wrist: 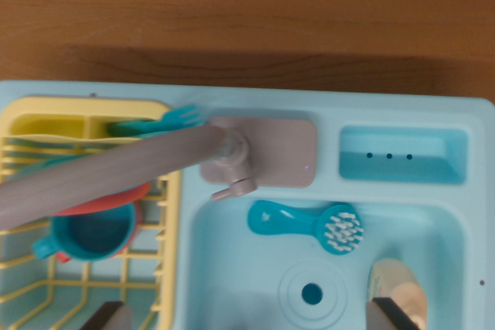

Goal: Pick detergent from the sink

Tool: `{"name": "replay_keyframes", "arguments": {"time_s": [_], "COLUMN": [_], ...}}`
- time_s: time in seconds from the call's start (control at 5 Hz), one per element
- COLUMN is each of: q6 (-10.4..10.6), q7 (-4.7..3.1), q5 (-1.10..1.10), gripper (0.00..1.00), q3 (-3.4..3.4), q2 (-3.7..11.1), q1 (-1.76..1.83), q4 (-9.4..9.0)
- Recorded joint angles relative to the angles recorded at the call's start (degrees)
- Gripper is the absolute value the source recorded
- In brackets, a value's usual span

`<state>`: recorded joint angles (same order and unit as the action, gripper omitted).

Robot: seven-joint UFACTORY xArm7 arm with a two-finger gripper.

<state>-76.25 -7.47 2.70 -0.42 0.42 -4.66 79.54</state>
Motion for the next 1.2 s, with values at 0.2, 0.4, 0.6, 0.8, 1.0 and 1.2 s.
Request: {"name": "replay_keyframes", "arguments": {"time_s": [0.2,0.4,0.6,0.8,1.0,1.2], "q6": [2.6,2.6,5.2,5.2,7.9,7.9], "q7": [-0.86,-0.86,-1.74,-1.74,-2.64,-2.64], "q5": [0.25,0.25,0.51,0.51,0.77,0.77], "gripper": [0.00,0.00,0.00,0.00,0.00,0.00], "q3": [-0.52,-0.52,-1.05,-1.05,-1.59,-1.59], "q2": [0.53,0.53,1.07,1.07,1.62,1.62], "q1": [-0.39,-0.39,-0.78,-0.78,-1.18,-1.18], "q4": [-2.15,-2.15,-4.37,-4.37,-6.62,-6.62]}}
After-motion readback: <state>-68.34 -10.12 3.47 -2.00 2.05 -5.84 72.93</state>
